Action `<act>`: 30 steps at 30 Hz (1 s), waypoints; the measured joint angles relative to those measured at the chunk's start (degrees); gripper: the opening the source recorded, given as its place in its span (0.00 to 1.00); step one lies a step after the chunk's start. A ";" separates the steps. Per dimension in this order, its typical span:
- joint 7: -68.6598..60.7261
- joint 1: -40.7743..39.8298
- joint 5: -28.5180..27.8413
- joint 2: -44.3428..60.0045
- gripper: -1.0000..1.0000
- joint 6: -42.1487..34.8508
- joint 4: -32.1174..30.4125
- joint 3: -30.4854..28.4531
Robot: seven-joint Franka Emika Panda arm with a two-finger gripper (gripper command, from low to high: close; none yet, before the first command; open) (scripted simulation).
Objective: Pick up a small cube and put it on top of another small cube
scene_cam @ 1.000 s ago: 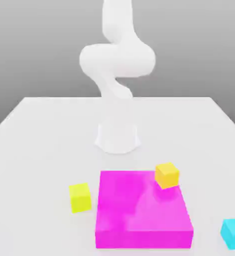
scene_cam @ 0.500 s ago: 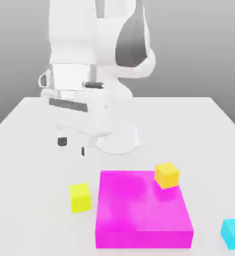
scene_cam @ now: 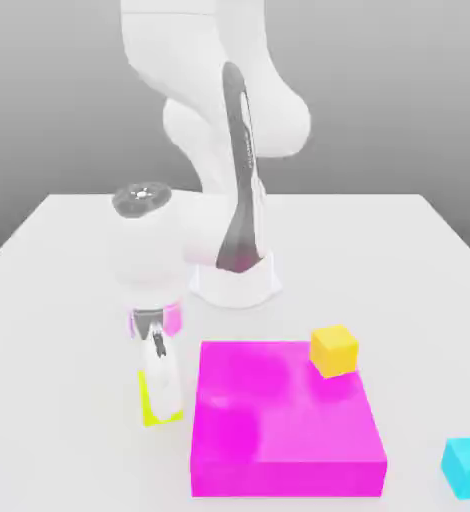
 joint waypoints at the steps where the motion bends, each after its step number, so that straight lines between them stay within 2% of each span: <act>1: 0.03 0.00 -0.03 0.00 0.00 0.05 0.00 0.00; 5: 0.14 0.06 -0.18 -0.01 0.00 0.10 0.00 -0.08; 13: -0.58 0.03 1.59 -13.89 0.00 -12.33 -1.66 0.37; 15: 1.29 1.11 2.26 -12.88 0.00 -15.04 1.32 -0.96; 19: 6.25 -2.31 3.66 -8.36 0.00 -19.95 9.21 -3.54; 30: 21.00 -5.31 6.44 2.63 0.00 -31.61 31.40 -9.10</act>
